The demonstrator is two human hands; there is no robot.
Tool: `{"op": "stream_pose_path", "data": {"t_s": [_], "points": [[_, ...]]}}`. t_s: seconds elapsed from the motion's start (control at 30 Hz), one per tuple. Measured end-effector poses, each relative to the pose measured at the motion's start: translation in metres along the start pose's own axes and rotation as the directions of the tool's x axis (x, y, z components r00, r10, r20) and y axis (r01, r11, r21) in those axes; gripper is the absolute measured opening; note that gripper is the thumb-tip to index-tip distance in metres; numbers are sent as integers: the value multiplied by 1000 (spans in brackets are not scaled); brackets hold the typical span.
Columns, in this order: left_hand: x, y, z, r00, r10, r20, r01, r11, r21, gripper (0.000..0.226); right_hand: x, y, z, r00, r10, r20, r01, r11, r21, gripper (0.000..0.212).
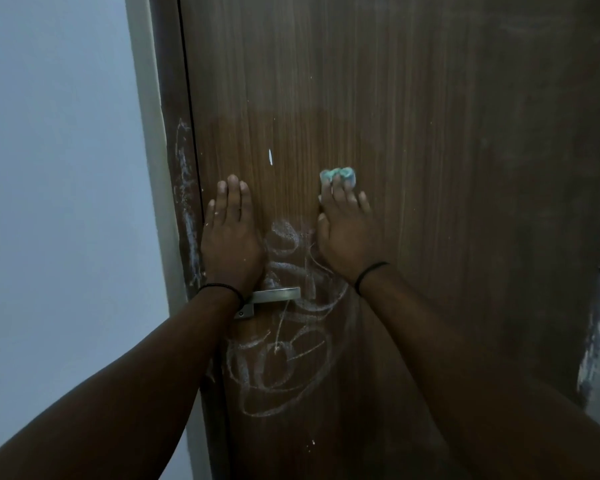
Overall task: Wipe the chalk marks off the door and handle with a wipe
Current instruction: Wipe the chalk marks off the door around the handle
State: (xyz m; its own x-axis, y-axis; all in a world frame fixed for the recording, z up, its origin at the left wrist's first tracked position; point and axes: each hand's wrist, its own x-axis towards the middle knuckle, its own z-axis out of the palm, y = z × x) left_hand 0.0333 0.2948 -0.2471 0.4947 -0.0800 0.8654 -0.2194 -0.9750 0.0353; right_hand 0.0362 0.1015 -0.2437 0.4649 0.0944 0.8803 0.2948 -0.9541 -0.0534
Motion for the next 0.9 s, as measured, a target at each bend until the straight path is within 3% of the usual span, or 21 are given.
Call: {"op": "stream_pose_path", "data": {"t_s": [0.07, 0.2, 0.23, 0.37, 0.43, 0.57, 0.67, 0.77, 0.9], "points": [[-1, -2, -1, 1000, 14, -4, -14, 1000, -1, 62, -21, 17, -3, 1000, 11, 18, -10, 999, -33, 58], [-4, -8, -4, 998, 58, 8, -58, 998, 24, 62, -12, 31, -10, 956, 293, -22, -293, 956, 21, 56], [-5, -9, -3, 998, 62, 15, -62, 998, 25, 63, -9, 16, -9, 957, 288, -31, -287, 957, 37, 56], [-11, -8, -1, 999, 39, 21, -39, 999, 16, 63, -36, -23, 13, 997, -25, 68, 27, 999, -34, 58], [-13, -8, -2, 998, 40, 42, -41, 999, 19, 63, -43, -6, 10, 996, 37, 86, -31, 997, -64, 58], [-17, -6, -2, 997, 39, 61, -41, 999, 29, 60, -13, -4, 5, 968, 252, -9, -252, 966, -62, 58], [-19, -4, -2, 998, 27, 63, -27, 1000, -1, 61, -7, -39, 10, 999, 39, 29, -38, 998, -41, 58], [-17, -18, -5, 994, 86, 70, -87, 996, 20, 58, -26, -29, 8, 981, -145, 129, 155, 985, -75, 58], [-19, -29, -9, 984, 144, 102, -147, 989, 18, 65, -10, -18, 0, 998, 63, 31, -61, 996, -71, 57]]}}
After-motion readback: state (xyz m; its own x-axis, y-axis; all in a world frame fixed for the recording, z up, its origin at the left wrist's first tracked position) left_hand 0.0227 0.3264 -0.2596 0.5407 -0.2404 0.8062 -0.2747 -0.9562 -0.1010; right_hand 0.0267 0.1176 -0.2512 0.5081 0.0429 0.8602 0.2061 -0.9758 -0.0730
